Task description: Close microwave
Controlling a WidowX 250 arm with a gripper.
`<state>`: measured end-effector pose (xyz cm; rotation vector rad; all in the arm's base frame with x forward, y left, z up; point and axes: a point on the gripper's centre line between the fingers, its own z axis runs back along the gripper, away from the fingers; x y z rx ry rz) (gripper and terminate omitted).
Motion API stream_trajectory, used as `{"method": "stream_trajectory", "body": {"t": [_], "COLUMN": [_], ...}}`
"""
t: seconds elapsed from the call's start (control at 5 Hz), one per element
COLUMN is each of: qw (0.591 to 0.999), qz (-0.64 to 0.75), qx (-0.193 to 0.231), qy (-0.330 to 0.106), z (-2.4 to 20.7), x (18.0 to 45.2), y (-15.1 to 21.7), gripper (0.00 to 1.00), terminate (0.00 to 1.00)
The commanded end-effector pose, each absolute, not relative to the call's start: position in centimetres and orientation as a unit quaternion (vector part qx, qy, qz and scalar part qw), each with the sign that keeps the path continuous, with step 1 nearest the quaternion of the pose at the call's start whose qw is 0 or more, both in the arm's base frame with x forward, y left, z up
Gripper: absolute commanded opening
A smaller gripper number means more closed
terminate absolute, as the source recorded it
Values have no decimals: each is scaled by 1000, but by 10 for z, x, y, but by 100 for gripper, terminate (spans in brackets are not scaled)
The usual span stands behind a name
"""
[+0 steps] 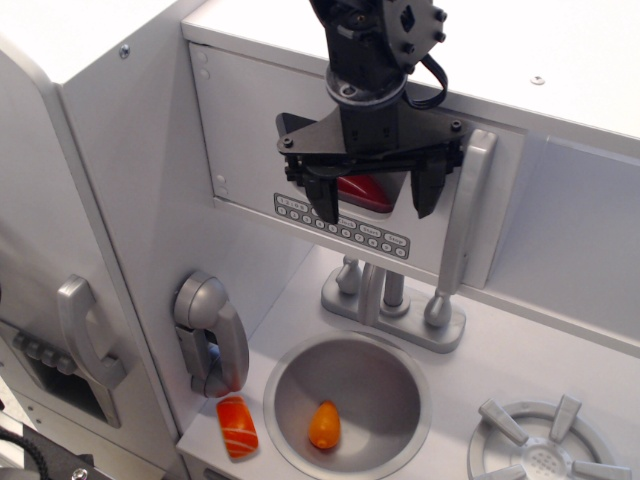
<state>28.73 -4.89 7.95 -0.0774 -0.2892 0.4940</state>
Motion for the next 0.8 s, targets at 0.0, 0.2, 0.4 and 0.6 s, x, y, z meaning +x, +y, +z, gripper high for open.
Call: {"method": "stream_trajectory", "body": {"t": [0.0,0.2,0.4,0.6], "qw": [972,974,974,974], "qz": [180,171,187,187], "qx": [-50,-53,-41,-41], "qy": [-144,-137,-124,-124], "z": [100,104,100,100], "x": [236,225,227,227], "y": [-22,-6,2,2], "gripper": [100,100,100,100], "terminate": [0,0,0,100]}}
